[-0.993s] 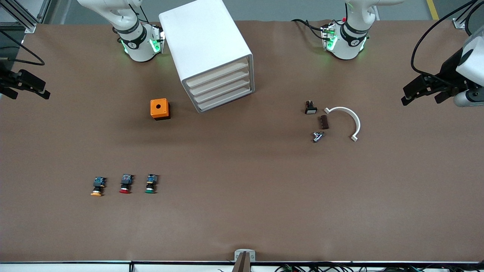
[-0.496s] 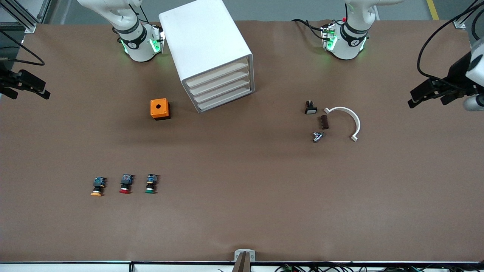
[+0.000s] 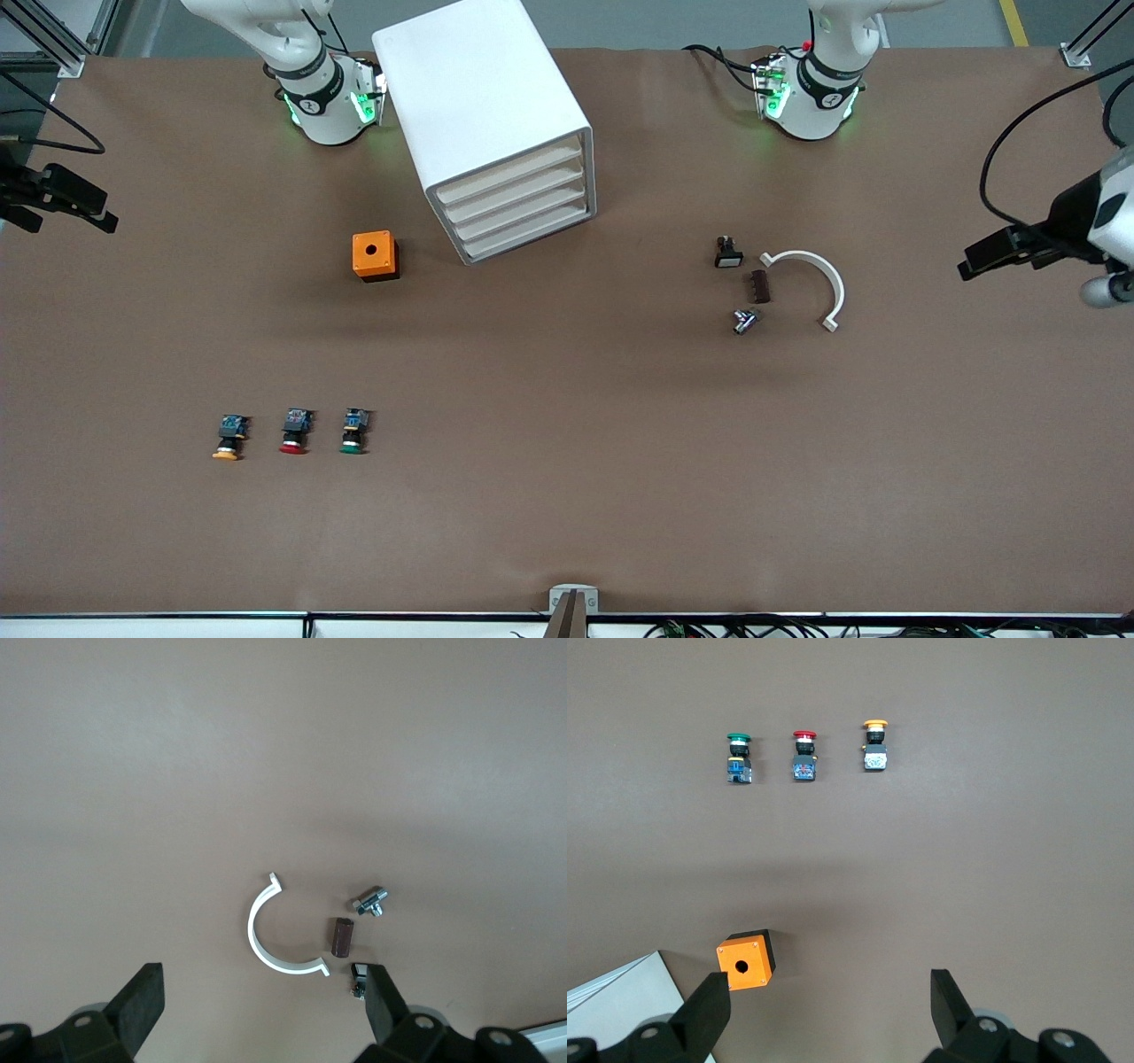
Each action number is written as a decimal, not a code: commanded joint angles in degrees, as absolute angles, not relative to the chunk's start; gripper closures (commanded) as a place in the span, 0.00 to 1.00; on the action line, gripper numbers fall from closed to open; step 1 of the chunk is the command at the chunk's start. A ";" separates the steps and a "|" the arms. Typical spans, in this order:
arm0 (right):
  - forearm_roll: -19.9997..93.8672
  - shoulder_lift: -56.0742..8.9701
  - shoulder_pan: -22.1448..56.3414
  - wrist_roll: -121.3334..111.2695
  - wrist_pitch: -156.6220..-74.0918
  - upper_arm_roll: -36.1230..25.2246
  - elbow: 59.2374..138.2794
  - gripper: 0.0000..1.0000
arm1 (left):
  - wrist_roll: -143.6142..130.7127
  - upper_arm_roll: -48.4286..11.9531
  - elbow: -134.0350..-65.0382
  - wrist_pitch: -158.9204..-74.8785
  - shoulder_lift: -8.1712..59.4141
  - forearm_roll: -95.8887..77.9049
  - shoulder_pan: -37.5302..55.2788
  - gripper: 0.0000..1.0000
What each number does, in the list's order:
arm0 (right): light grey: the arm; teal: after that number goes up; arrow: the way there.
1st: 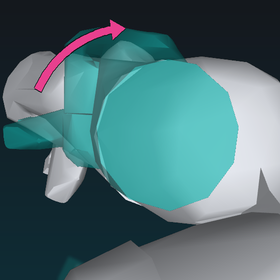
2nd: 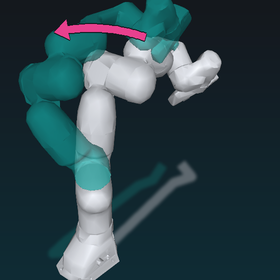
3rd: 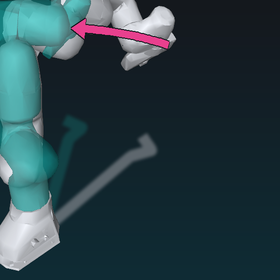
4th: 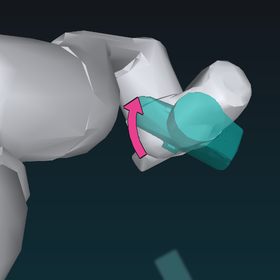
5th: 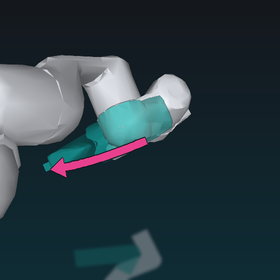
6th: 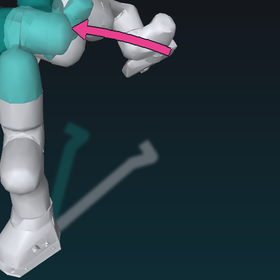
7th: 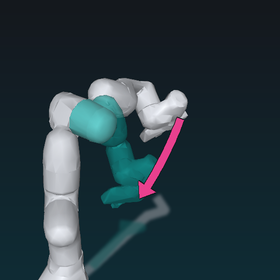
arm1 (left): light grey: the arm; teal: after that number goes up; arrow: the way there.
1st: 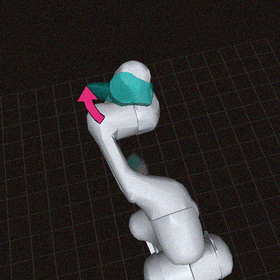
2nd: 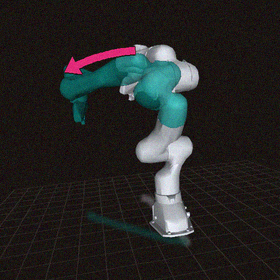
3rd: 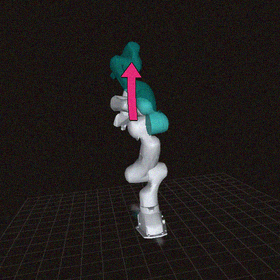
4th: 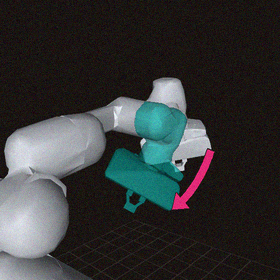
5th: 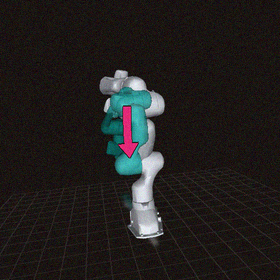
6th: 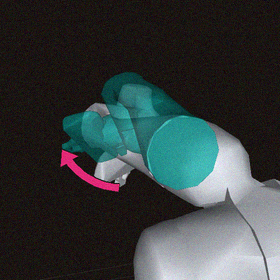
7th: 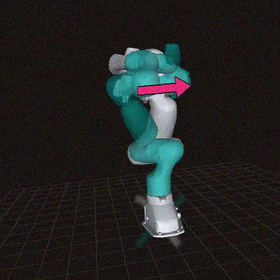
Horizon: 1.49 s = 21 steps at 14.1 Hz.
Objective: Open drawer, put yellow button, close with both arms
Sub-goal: 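Move the left gripper from rest toward the white drawer cabinet, then hook the left gripper onto the cabinet's top drawer front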
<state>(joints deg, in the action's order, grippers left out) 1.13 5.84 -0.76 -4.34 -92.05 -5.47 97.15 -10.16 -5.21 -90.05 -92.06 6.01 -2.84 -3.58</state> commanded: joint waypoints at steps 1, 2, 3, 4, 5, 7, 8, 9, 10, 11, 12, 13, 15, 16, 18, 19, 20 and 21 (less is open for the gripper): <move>1.32 7.38 -0.88 -4.92 -92.29 -5.54 98.53 0.00 | -14.82 -5.71 -87.37 -87.47 9.30 -3.16 -0.37 0.00; 1.23 7.38 -0.88 -4.92 -92.29 -5.54 98.53 0.00 | -19.38 -5.71 -85.28 -85.62 10.97 -4.21 1.39 0.00; 1.23 7.38 -0.79 -4.92 -92.29 -5.54 98.53 0.00 | -24.82 -5.80 -83.34 -84.13 12.64 -5.52 3.58 0.00; 1.23 7.38 -0.79 -4.92 -92.20 -5.54 98.53 0.00 | -30.70 -5.80 -81.58 -83.76 14.22 -8.06 5.95 0.00; 1.23 7.38 -0.79 -4.92 -92.11 -5.54 98.53 0.00 | -36.24 -5.80 -80.78 -83.76 15.02 -10.70 7.46 0.00; 1.23 7.38 -0.79 -4.92 -92.02 -5.54 98.53 0.00 | -49.68 -5.80 -78.94 -83.76 17.56 -16.93 11.32 0.00; 1.23 7.38 -0.79 -4.92 -92.02 -5.54 98.53 0.00 | -55.58 -5.89 -77.97 -83.76 19.32 -19.57 12.73 0.00; 1.23 7.38 -0.79 -4.92 -91.93 -5.54 98.53 0.00 | -61.55 -5.89 -77.00 -83.76 21.25 -22.30 14.66 0.00; 1.23 7.38 -0.79 -4.92 -91.93 -5.54 98.53 0.00 | -66.92 -5.98 -76.73 -83.76 22.92 -24.76 16.16 0.00; 1.23 7.38 -0.79 -4.92 -91.93 -5.54 98.53 0.00 | -71.76 -5.98 -76.73 -83.76 24.24 -27.13 17.22 0.00; 1.23 7.47 -0.88 -4.92 -91.93 -5.54 98.53 0.00 | -77.72 -5.98 -76.90 -83.76 25.48 -29.16 18.44 0.00; 1.23 7.47 -0.79 -4.92 -91.93 -5.45 98.53 0.00 | -83.26 -6.06 -76.90 -83.76 26.79 -30.66 19.59 0.00; 1.14 7.38 -0.79 -4.92 -91.93 -5.54 98.53 0.00 | -96.35 -6.41 -76.90 -83.67 29.61 -36.35 21.35 0.00; 1.14 7.47 -0.79 -4.92 -91.93 -5.54 98.53 0.00 | -102.33 -7.63 -76.82 -82.98 31.10 -39.26 21.36 0.00; 1.14 7.47 -0.88 -5.01 -91.93 -5.54 98.53 0.00 | -110.78 -9.92 -76.64 -81.48 34.44 -43.92 21.36 0.00; 1.06 7.38 -0.79 -5.01 -91.93 -5.54 98.53 0.00 | -115.09 -10.19 -76.29 -80.52 36.54 -45.60 21.53 0.00; 0.97 7.38 -0.79 -4.92 -91.93 -5.54 98.53 0.00 | -119.49 -11.07 -75.59 -80.07 38.74 -46.49 21.45 0.00; 0.53 7.38 -0.79 -4.92 -92.02 -5.45 98.53 0.00 | -123.19 -12.47 -75.50 -79.89 40.41 -46.49 21.27 0.00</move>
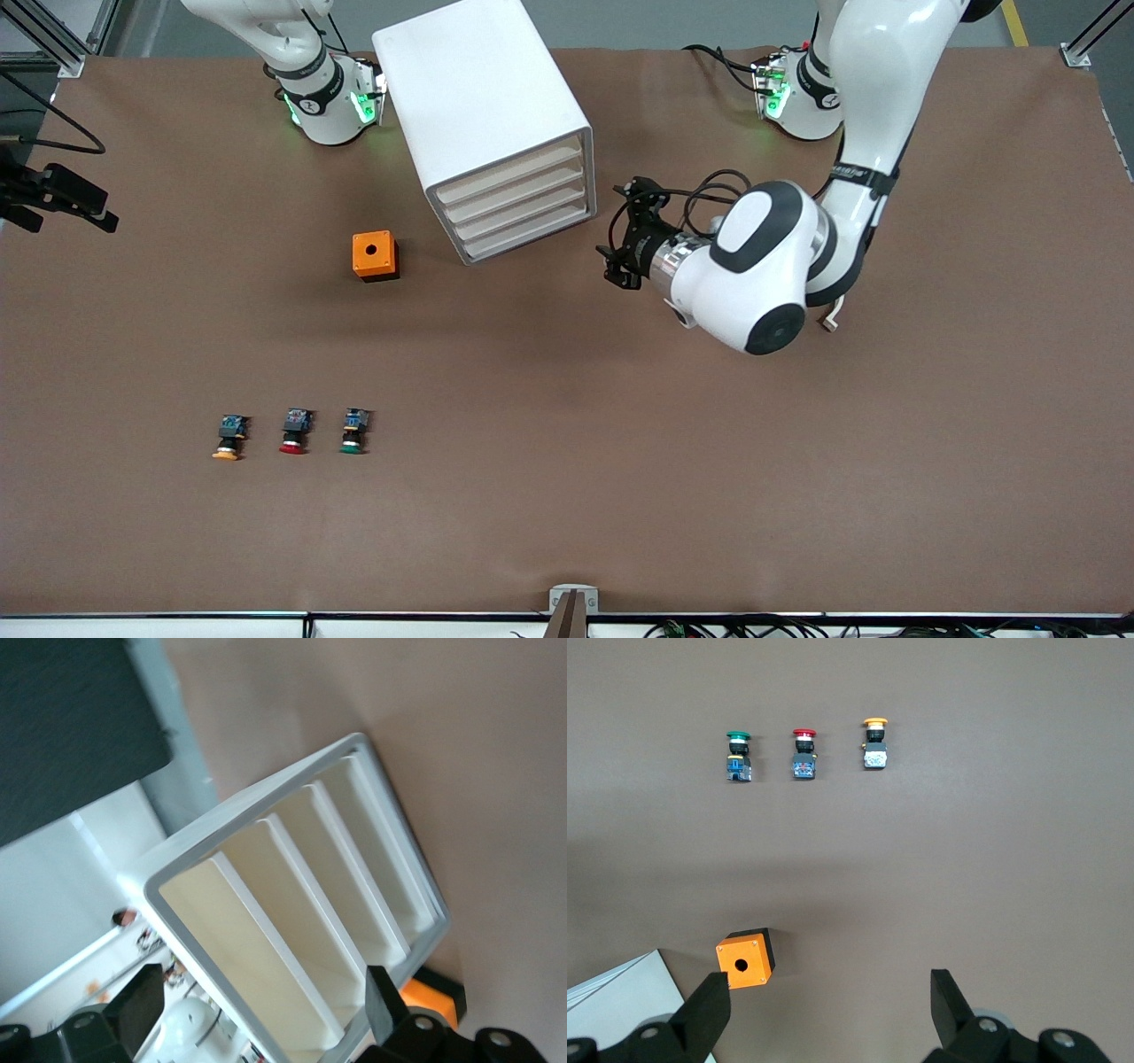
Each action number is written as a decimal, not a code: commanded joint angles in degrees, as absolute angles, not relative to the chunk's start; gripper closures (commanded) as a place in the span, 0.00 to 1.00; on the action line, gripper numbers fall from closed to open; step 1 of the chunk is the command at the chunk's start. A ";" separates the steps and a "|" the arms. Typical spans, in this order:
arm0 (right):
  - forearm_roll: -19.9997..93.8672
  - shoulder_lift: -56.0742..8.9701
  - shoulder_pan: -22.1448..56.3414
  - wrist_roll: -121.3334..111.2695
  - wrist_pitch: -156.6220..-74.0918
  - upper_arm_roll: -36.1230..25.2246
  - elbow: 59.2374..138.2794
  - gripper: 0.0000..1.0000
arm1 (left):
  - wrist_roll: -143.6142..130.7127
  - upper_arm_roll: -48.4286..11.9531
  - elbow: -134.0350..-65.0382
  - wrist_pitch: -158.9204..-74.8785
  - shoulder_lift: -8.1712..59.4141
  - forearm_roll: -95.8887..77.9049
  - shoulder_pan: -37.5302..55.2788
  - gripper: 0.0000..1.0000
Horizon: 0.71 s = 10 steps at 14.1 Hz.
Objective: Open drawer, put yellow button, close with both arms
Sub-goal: 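Hook the left gripper onto the cabinet's top drawer front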
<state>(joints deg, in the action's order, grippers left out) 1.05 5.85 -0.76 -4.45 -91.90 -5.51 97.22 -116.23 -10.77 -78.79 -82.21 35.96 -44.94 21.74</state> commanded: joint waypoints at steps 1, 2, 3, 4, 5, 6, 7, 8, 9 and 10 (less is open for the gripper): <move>-0.43 7.38 -0.70 -4.92 -92.11 -5.36 98.53 0.00 | -125.57 -12.83 -75.59 -79.81 41.30 -46.58 21.27 0.00; -0.61 7.38 -0.62 -4.92 -92.20 -5.36 98.53 0.00 | -127.25 -13.18 -75.59 -79.28 42.18 -46.84 21.36 0.01; -0.62 7.38 -0.70 -4.92 -92.20 -5.36 98.53 0.00 | -129.09 -13.88 -75.76 -78.76 43.06 -48.24 21.18 0.04; -0.62 7.38 -0.79 -4.92 -92.20 -5.36 98.53 0.00 | -130.59 -14.23 -76.11 -78.40 43.94 -50.17 21.01 0.05; -0.62 7.38 -0.79 -4.92 -92.28 -5.36 98.53 0.00 | -131.91 -14.41 -76.20 -77.79 45.08 -52.10 21.01 0.06; -0.62 7.38 -0.79 -4.83 -92.20 -5.36 98.53 0.00 | -133.14 -14.68 -76.20 -77.70 45.96 -53.86 21.18 0.13; -0.53 7.38 -0.79 -4.83 -92.11 -5.36 98.53 0.00 | -133.33 -14.68 -76.20 -77.70 46.58 -55.01 21.44 0.21; -0.35 7.38 -0.79 -4.75 -92.02 -5.36 98.53 0.00 | -133.42 -14.68 -76.20 -77.78 47.71 -56.32 21.53 0.26; 0.00 7.38 -0.79 -4.66 -91.93 -5.36 98.53 0.00 | -133.77 -14.68 -76.20 -77.78 49.12 -57.12 21.79 0.28; 0.09 7.47 -0.79 -4.66 -91.93 -5.36 98.53 0.00 | -134.73 -14.59 -76.20 -77.78 50.09 -57.30 22.14 0.31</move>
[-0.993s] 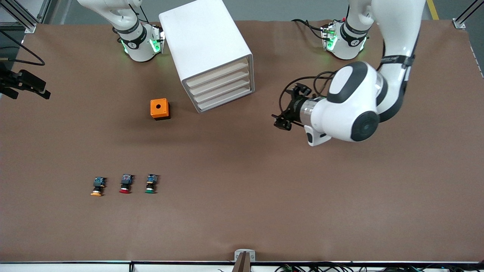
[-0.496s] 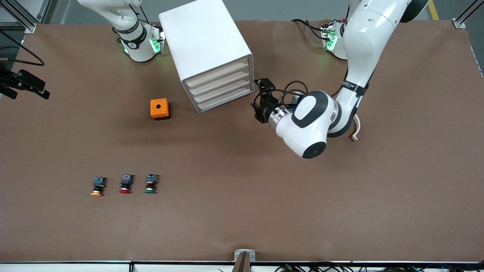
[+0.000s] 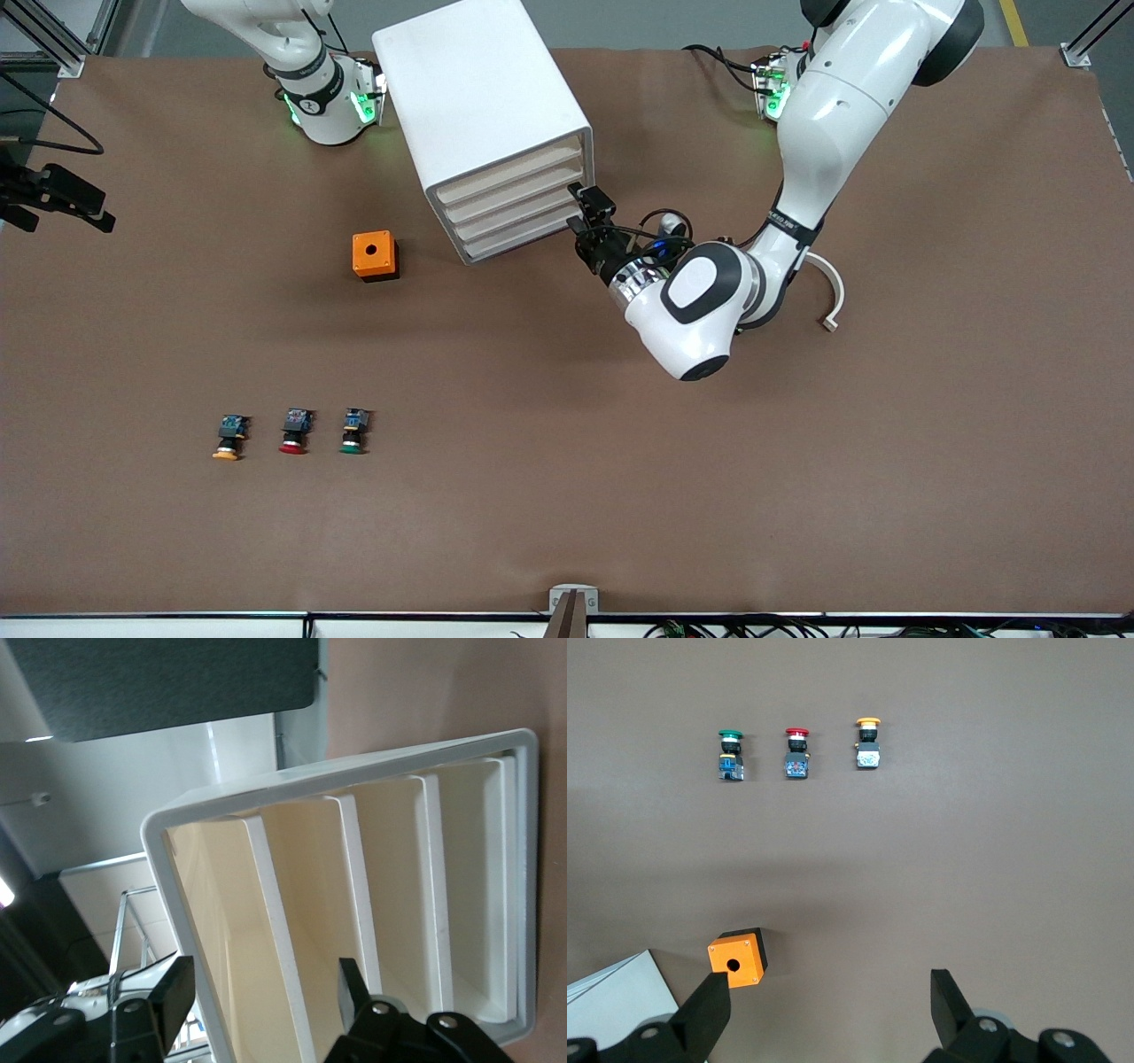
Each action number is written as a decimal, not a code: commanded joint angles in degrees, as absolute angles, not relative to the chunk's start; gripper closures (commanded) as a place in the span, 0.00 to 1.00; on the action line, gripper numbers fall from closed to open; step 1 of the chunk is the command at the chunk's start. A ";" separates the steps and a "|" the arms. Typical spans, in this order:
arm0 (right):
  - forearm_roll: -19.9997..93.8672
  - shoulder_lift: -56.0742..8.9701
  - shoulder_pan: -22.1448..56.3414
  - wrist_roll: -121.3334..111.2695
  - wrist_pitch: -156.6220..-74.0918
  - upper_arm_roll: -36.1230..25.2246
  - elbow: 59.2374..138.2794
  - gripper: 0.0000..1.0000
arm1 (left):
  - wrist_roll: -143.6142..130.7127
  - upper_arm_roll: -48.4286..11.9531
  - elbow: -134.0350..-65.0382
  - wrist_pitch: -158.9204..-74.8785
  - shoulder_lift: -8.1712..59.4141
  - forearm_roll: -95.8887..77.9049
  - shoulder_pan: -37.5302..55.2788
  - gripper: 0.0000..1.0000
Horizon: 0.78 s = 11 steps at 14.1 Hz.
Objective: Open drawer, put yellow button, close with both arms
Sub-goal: 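Hook the left gripper onto the cabinet's top drawer front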
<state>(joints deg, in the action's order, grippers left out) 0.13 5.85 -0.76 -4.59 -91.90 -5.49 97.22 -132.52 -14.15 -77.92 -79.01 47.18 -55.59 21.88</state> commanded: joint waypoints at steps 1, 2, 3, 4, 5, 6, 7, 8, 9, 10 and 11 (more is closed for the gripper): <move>0.17 7.47 -0.88 -4.57 -91.85 -5.36 98.53 0.00 | -135.17 -14.59 -76.20 -77.87 50.79 -57.22 22.41 0.33; 0.26 7.47 -0.88 -4.31 -91.85 -5.36 98.61 0.00 | -135.09 -14.68 -76.20 -77.87 51.06 -57.39 23.37 0.33; 0.26 7.47 -0.79 -4.22 -91.85 -5.36 98.61 0.00 | -135.09 -14.68 -76.29 -77.87 51.06 -57.48 23.99 0.34; 0.44 7.47 -0.88 -4.22 -91.85 -5.36 98.61 0.00 | -135.09 -14.68 -76.29 -77.87 51.06 -58.35 24.69 0.35; 1.05 7.47 -0.97 -4.13 -91.85 -5.45 98.61 0.00 | -135.09 -14.59 -76.38 -77.87 50.98 -59.23 25.05 0.36; 1.32 7.47 -0.97 -4.13 -91.76 -5.54 98.61 0.00 | -135.09 -14.68 -76.55 -77.87 50.89 -59.41 25.92 0.36; 1.49 7.47 -0.97 -4.13 -91.76 -5.54 98.61 0.00 | -135.17 -14.68 -76.55 -77.87 50.80 -59.50 26.62 0.36; 1.58 7.47 -0.97 -4.13 -91.76 -5.54 98.61 0.00 | -135.18 -14.59 -76.64 -77.87 50.80 -59.41 27.24 0.37; 1.58 7.47 -0.88 -4.22 -91.76 -5.54 98.61 0.00 | -135.61 -14.59 -76.64 -77.87 50.80 -59.41 27.94 0.38; 1.58 7.47 -0.97 -4.31 -91.67 -5.54 98.61 0.00 | -136.66 -14.50 -76.81 -77.87 50.80 -59.24 28.82 0.40; 1.58 7.38 -0.97 -4.31 -91.58 -5.54 98.61 0.00 | -137.71 -14.50 -77.25 -77.87 50.80 -59.15 29.44 0.43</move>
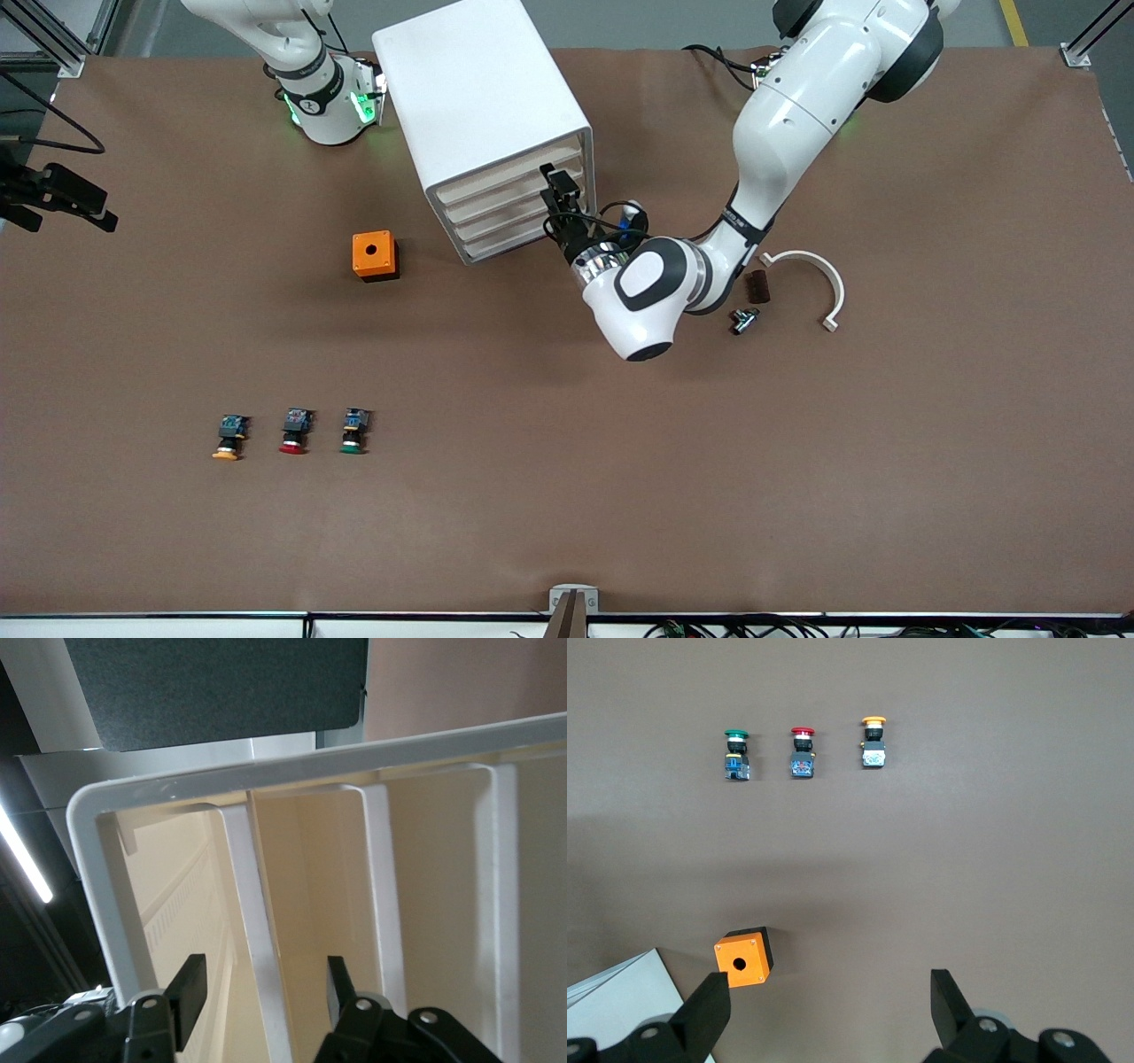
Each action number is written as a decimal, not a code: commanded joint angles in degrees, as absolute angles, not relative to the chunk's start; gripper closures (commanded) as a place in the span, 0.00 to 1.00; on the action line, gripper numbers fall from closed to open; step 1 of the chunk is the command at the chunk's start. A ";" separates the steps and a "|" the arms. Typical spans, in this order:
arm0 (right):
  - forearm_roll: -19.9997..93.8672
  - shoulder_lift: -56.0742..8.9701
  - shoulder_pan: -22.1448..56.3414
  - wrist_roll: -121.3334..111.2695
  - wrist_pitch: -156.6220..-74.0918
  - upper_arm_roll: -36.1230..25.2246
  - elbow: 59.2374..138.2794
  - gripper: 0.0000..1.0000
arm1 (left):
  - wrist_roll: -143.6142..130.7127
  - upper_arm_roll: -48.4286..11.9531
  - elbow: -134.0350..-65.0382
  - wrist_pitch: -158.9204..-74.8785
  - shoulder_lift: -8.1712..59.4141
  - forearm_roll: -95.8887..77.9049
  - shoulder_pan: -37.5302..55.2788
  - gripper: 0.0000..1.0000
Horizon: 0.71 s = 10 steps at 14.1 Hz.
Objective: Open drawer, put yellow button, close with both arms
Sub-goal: 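Hook the left gripper onto the cabinet's top drawer front, then pull the top drawer open with the left gripper while the right gripper reaches out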
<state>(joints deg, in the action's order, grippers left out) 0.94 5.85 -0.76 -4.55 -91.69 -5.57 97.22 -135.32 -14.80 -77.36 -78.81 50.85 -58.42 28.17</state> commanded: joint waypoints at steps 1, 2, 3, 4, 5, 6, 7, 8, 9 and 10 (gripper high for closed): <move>1.58 7.47 -0.97 -4.39 -91.50 -5.62 98.61 0.00 | -137.99 -14.59 -77.34 -77.87 50.63 -59.15 29.88 0.48; 1.58 7.47 -0.97 -4.48 -91.49 -5.62 98.61 0.00 | -138.08 -14.59 -77.43 -77.87 50.45 -59.15 30.67 0.52; 1.50 7.38 -0.97 -4.48 -91.49 -5.62 98.61 0.00 | -138.25 -14.59 -77.43 -77.87 50.54 -59.15 31.20 0.55; 1.49 7.38 -0.97 -4.57 -91.32 -5.62 98.61 0.00 | -138.51 -14.50 -77.43 -77.87 50.54 -59.15 31.29 0.58; 1.49 7.38 -0.97 -4.57 -91.32 -5.62 98.61 0.00 | -139.04 -14.50 -77.43 -78.13 50.54 -59.06 31.99 0.63; 1.49 7.38 -0.97 -4.57 -91.32 -5.62 98.61 0.00 | -139.04 -14.50 -77.43 -78.22 50.54 -59.06 32.25 0.68; 1.49 7.38 -0.97 -4.57 -91.32 -5.62 98.61 0.00 | -139.04 -14.50 -77.61 -78.22 50.62 -58.98 32.34 0.73; 1.49 7.38 -0.97 -4.57 -91.32 -5.62 98.61 0.00 | -138.87 -14.50 -77.87 -78.22 50.54 -58.97 32.87 0.77; 1.49 7.38 -0.97 -4.57 -91.32 -5.62 98.61 0.00 | -138.61 -14.50 -77.87 -78.31 50.54 -58.97 32.96 0.81; 1.49 7.38 -0.97 -4.57 -91.32 -5.62 98.53 0.00 | -138.78 -14.50 -77.87 -78.31 50.89 -59.24 32.78 0.86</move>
